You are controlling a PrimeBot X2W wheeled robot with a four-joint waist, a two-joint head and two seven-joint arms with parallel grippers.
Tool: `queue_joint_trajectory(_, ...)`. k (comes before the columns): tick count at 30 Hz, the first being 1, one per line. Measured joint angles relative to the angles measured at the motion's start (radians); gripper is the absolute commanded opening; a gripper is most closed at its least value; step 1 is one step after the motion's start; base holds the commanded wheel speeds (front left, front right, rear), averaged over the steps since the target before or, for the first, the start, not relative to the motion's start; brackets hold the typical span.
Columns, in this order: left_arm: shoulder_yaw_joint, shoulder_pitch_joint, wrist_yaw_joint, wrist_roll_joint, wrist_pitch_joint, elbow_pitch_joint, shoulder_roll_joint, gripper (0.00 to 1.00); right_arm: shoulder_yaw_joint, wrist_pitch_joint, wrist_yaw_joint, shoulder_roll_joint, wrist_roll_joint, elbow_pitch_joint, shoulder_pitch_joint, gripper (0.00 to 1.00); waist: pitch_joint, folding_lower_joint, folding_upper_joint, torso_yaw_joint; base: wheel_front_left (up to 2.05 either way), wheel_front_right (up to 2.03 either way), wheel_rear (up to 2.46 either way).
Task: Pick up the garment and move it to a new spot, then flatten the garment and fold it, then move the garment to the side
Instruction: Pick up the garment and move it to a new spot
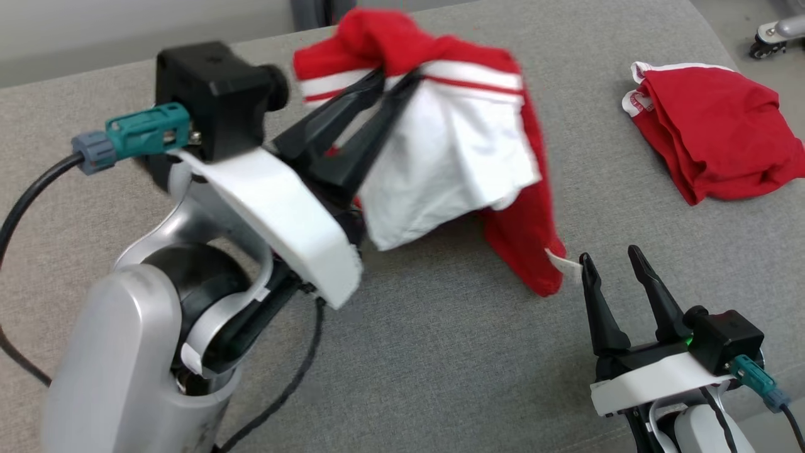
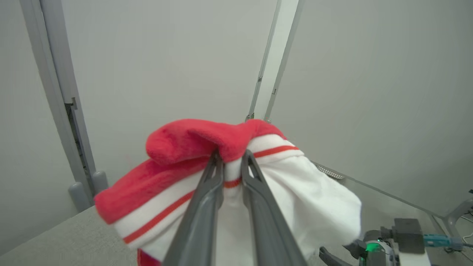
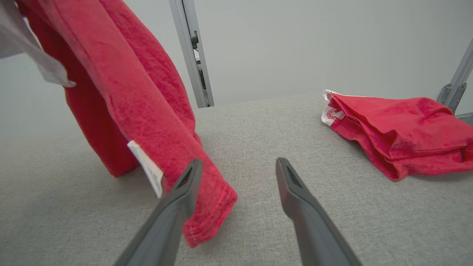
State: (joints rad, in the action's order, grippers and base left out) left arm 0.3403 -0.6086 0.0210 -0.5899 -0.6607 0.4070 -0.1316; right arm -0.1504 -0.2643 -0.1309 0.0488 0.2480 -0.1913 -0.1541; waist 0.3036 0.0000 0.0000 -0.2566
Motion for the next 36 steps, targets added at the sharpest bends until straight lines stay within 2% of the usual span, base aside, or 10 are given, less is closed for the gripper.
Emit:
queue_joint_trajectory(3,-0.038,0.075,-0.037,0.021,0.026,-0.058,-0.023,0.00,-0.003,0.000,0.000,0.000,0.005,-0.003,0.000,1.00,-0.001,0.0000,0.0000,-0.008,0.00,0.00,0.00)
queue_joint_trajectory(7,-0.099,0.207,-0.077,0.052,0.103,-0.221,-0.057,0.00,-0.002,0.000,0.000,0.000,0.010,-0.006,0.000,1.00,-0.003,0.0000,0.0000,-0.006,0.00,0.00,0.00)
queue_joint_trajectory(11,-0.137,0.303,-0.088,0.081,0.207,-0.423,-0.087,0.00,-0.008,0.000,0.000,0.000,0.000,-0.008,0.000,1.00,-0.007,0.0000,0.0000,0.009,0.00,0.00,0.00)
queue_joint_trajectory(14,-0.156,0.336,-0.085,0.078,0.297,-0.540,-0.069,0.00,-0.005,0.000,0.000,-0.001,-0.016,-0.009,0.000,1.00,-0.010,0.0000,0.0000,0.026,0.00,0.00,0.00)
queue_joint_trajectory(15,-0.160,0.337,-0.082,0.078,0.332,-0.564,-0.060,0.24,-0.003,0.000,0.000,0.000,-0.022,-0.009,0.000,1.00,-0.011,0.0000,0.0000,0.034,0.00,0.00,0.00)
queue_joint_trajectory(16,-0.172,0.339,-0.074,0.058,0.392,-0.597,-0.032,1.00,0.003,0.000,0.000,-0.001,-0.038,-0.010,0.003,1.00,-0.015,0.0000,0.0000,0.049,0.00,0.00,0.00)
queue_joint_trajectory(19,-0.184,0.356,-0.062,0.044,0.494,-0.618,0.004,1.00,0.014,0.000,0.000,-0.001,-0.060,-0.009,0.017,1.00,-0.025,0.0000,0.0000,0.076,0.00,0.00,0.00)
queue_joint_trajectory(28,-0.178,0.457,-0.050,0.111,0.865,-0.635,0.049,1.00,0.079,0.000,0.000,0.000,-0.121,0.030,0.072,1.00,-0.077,0.0000,0.0000,0.185,0.00,0.00,0.00)
queue_joint_trajectory(33,-0.173,0.511,-0.058,0.189,0.917,-0.666,0.044,1.00,0.119,0.000,0.000,0.015,-0.143,0.064,0.109,1.00,-0.120,0.0000,0.0000,0.235,0.00,0.00,0.00)
queue_joint_trajectory(36,-0.204,0.552,-0.062,0.245,0.921,-0.645,0.045,1.00,0.144,0.000,0.000,0.023,-0.153,0.088,0.132,1.00,-0.156,0.0000,0.0000,0.266,0.00,0.00,0.00)
